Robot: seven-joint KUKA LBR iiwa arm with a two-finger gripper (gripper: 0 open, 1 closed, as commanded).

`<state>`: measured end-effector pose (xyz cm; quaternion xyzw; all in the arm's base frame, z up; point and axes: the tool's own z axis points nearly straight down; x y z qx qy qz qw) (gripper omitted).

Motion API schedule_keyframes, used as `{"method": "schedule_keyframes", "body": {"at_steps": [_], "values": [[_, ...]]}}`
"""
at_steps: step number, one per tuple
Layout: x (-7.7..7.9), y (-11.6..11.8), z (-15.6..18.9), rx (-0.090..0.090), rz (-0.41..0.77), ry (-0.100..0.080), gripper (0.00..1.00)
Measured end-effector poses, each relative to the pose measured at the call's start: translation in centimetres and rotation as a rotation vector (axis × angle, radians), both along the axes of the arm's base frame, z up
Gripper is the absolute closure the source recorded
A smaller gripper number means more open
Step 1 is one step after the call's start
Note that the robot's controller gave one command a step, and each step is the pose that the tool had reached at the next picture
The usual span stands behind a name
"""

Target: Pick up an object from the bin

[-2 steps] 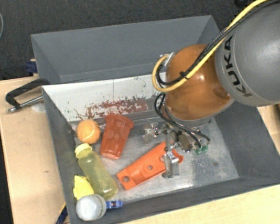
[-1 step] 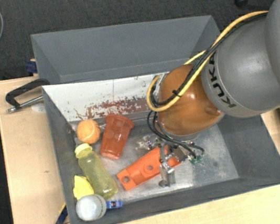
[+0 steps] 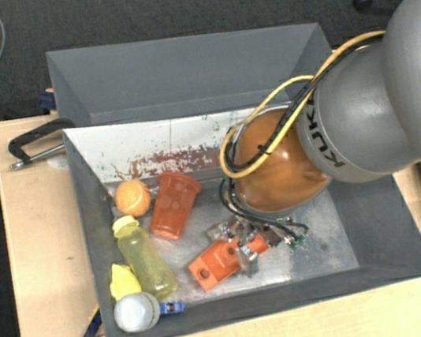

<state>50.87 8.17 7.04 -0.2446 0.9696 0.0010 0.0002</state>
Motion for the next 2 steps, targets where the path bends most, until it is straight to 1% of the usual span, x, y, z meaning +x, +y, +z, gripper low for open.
{"method": "schedule_keyframes", "body": {"at_steps": [1,2], "values": [[0.0,0.0,0.0,0.0,0.0,0.0,1.0],[-0.1,-1.0,0.4,0.0,0.025,0.0,1.0]]}}
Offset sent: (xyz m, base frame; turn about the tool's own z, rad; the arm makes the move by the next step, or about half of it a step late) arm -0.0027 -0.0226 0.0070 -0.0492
